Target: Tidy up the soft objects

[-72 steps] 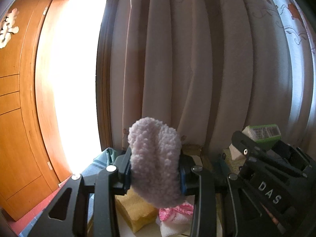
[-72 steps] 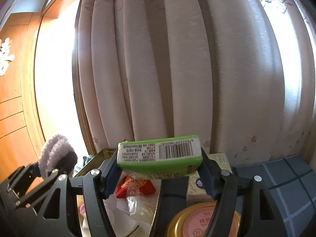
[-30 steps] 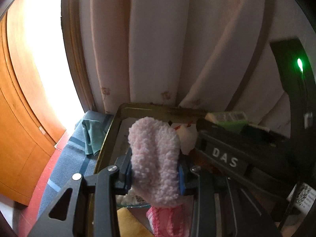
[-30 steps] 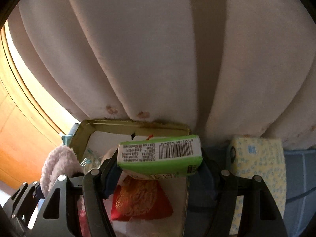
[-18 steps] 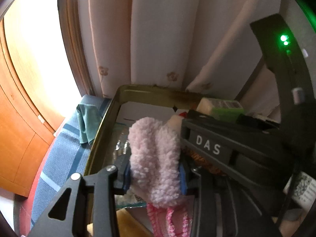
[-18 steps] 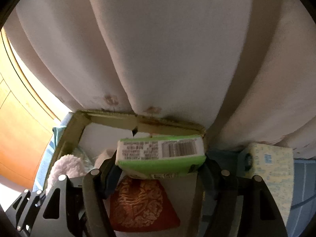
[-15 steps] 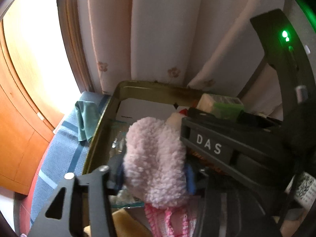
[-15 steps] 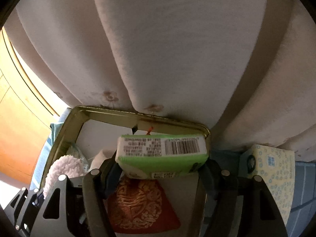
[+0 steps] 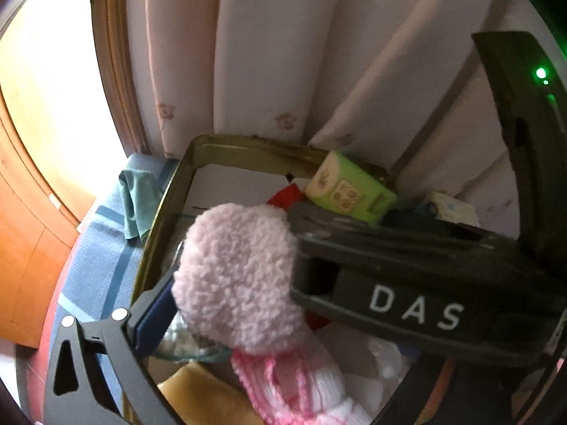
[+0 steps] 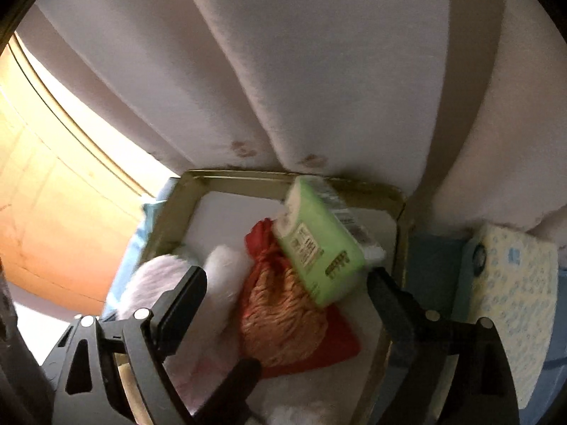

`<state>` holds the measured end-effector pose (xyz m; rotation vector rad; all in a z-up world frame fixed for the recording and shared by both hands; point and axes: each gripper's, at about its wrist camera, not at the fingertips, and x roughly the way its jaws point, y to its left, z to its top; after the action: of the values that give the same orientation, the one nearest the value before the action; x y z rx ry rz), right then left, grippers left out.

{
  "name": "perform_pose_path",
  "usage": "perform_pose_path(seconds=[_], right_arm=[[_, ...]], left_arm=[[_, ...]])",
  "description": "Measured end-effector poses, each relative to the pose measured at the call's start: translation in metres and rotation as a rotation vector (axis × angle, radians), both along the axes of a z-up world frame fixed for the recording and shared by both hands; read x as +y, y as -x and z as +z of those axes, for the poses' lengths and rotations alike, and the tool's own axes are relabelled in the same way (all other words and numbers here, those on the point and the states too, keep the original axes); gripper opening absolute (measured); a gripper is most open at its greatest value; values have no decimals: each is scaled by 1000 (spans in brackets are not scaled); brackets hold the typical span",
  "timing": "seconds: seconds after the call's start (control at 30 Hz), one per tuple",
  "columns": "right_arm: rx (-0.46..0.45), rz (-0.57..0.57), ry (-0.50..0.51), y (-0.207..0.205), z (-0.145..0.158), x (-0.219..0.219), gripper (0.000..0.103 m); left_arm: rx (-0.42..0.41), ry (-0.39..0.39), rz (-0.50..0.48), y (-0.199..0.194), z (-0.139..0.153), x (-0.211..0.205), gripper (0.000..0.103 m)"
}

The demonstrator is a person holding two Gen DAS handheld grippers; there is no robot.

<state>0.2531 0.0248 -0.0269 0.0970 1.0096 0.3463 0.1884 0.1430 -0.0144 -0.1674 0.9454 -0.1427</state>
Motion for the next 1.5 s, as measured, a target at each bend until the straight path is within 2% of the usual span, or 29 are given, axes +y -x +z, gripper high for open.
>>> perform_pose_path(seconds=[0.2,0.4,0.6,0.7,0.87,1.1,1.17,1.4,1.5], right_arm=[[-24,-26,-45,14,6,0,93],[-169,-67,-62,50,12,-9,93],[-389,-156,-53,92,16,-12,94],[-484,-198,-44,110,20,-13,94],[-700,-263,-43,150,34,-23,94],[-887,-274,-7,192,35,-24,94],[-908,-279,6,197,33,-22,94],[-887,-275,-8,207,25,-31,94],[-908,-294,-12,215,22,-33,94]], left_arm=[[-82,-24,4,28,18,3,102],[-260,-55,46,60,28,10,103],[-380,-139,121,82,29,8,103],[-415,-125,162,88,25,14,102],[-514,-95,220,108,26,23,103],[-669,-142,274,136,22,23,103],[-688,-147,274,140,22,23,103],[-735,-179,276,148,22,17,103],[-735,-185,271,151,22,16,102]])
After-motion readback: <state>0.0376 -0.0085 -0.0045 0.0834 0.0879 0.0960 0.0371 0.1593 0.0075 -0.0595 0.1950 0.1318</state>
